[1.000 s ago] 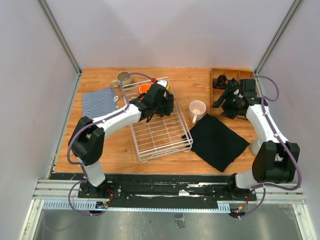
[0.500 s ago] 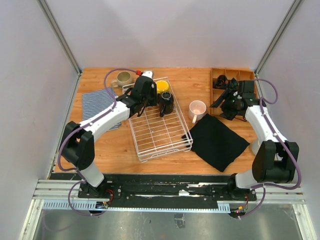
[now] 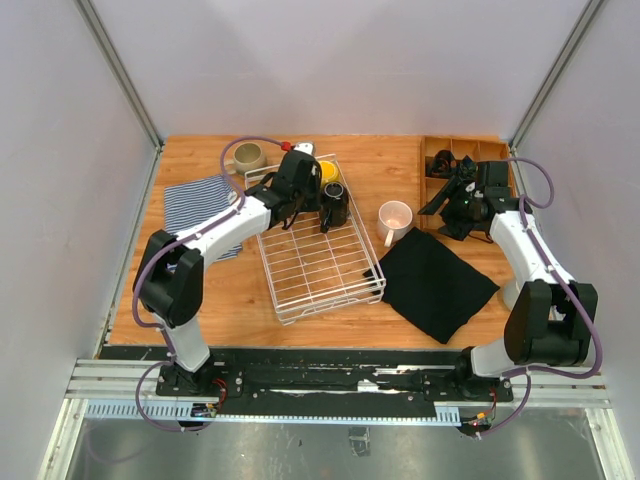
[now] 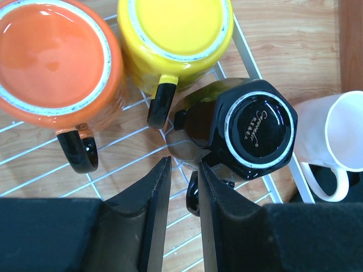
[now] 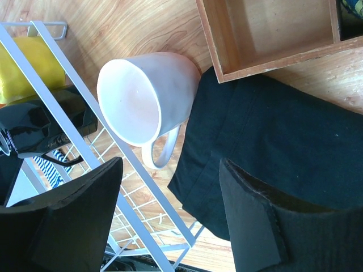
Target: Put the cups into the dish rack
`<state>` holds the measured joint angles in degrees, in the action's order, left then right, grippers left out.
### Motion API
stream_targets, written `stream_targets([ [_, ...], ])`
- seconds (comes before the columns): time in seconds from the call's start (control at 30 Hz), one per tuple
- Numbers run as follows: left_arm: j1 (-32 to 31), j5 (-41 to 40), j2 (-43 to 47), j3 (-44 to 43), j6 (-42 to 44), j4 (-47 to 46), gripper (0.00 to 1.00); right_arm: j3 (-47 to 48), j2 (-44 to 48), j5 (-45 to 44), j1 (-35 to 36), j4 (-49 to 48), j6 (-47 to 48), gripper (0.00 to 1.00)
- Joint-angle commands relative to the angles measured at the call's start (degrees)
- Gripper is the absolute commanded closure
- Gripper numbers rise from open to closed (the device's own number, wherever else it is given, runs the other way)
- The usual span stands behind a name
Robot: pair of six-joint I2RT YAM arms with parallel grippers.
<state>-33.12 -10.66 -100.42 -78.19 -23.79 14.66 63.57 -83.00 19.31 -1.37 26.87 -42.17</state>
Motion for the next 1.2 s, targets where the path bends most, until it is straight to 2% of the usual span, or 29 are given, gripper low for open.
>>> stream_targets([
  [0.0, -0.10, 1.21, -1.17, -2.55, -0.95, -0.71, 0.70, -0.36, -0.65, 0.63, 0.49, 0.11, 0.40, 0.30],
  [0.2, -0.09, 1.85, -1.26, -2.11, -1.65, -0.83, 0.70, 0.09, -2.01, 1.53, 0.56, 0.31, 0.86, 0.30],
  [0.4, 0.11, -3.22, 3.06, 0.11, -1.88, -0.51, 0.69, 0.52, -4.80, -0.82, 2.30, 0.24, 0.60, 0.34],
  [0.43, 0.28, -4.23, 4.21, 0.77, -1.87, -0.63, 0.66, 0.58, -5.35, -1.09, 2.92, -0.31, 0.22, 0.35],
  [0.5, 0.55, -6.44, 7.62, 2.02, -1.80, -0.77, 0.50, 1.01, -6.50, -2.00, 4.16, -0.91, -0.62, 0.36],
  [0.67, 1.21, -9.07, 13.85, 2.79, -0.89, 1.26, 0.38, 3.09, -9.61, -3.96, 6.60, -1.52, -1.76, 0.39],
  [0.83, 1.22, -6.90, 18.97, 3.37, -1.54, 4.88, 0.36, 4.65, -11.70, -6.38, 7.75, -1.06, -2.00, 0.40],
  [1.0, 1.22, -4.71, 25.06, 7.72, -4.46, 4.07, 0.36, 6.50, -14.34, -9.72, 9.01, 0.23, -1.44, 0.49],
  [1.17, 1.22, -1.31, 26.69, 7.64, -5.43, 6.81, 0.35, 8.94, -17.70, -10.89, 10.65, 0.69, -1.43, 0.54],
])
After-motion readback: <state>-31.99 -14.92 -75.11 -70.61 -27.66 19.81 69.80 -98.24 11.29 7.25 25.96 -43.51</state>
